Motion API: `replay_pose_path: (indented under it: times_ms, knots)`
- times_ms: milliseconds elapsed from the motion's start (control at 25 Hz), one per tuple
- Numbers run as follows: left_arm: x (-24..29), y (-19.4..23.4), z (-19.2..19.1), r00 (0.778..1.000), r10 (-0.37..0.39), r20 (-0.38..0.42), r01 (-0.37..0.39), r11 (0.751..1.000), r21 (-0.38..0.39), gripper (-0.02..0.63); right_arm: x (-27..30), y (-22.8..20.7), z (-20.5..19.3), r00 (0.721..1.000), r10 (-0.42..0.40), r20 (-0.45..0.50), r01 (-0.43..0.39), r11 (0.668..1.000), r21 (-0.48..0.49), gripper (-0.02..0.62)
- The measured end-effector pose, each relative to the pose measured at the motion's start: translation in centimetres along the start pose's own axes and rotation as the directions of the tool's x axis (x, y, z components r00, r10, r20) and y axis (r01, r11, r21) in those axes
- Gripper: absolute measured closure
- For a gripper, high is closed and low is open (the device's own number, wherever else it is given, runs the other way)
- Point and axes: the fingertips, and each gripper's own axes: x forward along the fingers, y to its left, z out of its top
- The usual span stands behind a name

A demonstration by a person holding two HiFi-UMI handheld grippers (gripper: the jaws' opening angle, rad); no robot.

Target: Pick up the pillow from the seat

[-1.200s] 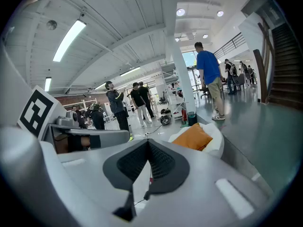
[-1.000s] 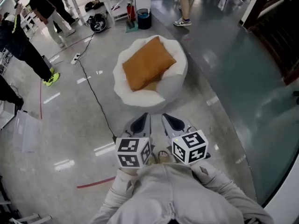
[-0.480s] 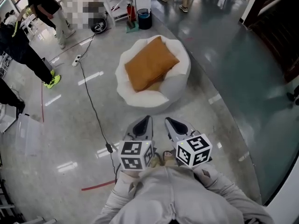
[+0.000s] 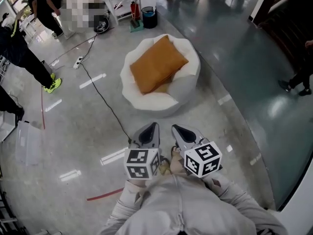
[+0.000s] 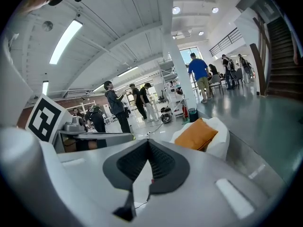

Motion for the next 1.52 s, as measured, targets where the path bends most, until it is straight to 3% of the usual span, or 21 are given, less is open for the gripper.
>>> replay_pose_path:
  times_ms: [400, 720, 1520]
  knots:
    - [3.2, 1.7, 0.8, 1.000, 0.010, -0.018, -0.010, 1.000, 0.001, 0.606, 3.0, -2.1, 1.0, 1.000, 0.008, -0.006, -0.007, 1.000, 0.008, 0.595]
    - [8.6, 4.8, 3.8, 1.000, 0.031, 0.002, -0.031, 0.999, 0.017, 0.606, 9.0, -5.4, 4.1, 1.000, 0.026, -0.009, -0.027, 0.999, -0.031, 0.595]
    - [22.9, 10.1, 13.0, 0.993, 0.121, 0.003, -0.121, 0.991, -0.051, 0.606, 20.5, -16.6, 13.5, 0.992, 0.098, -0.076, -0.101, 0.994, -0.046, 0.595]
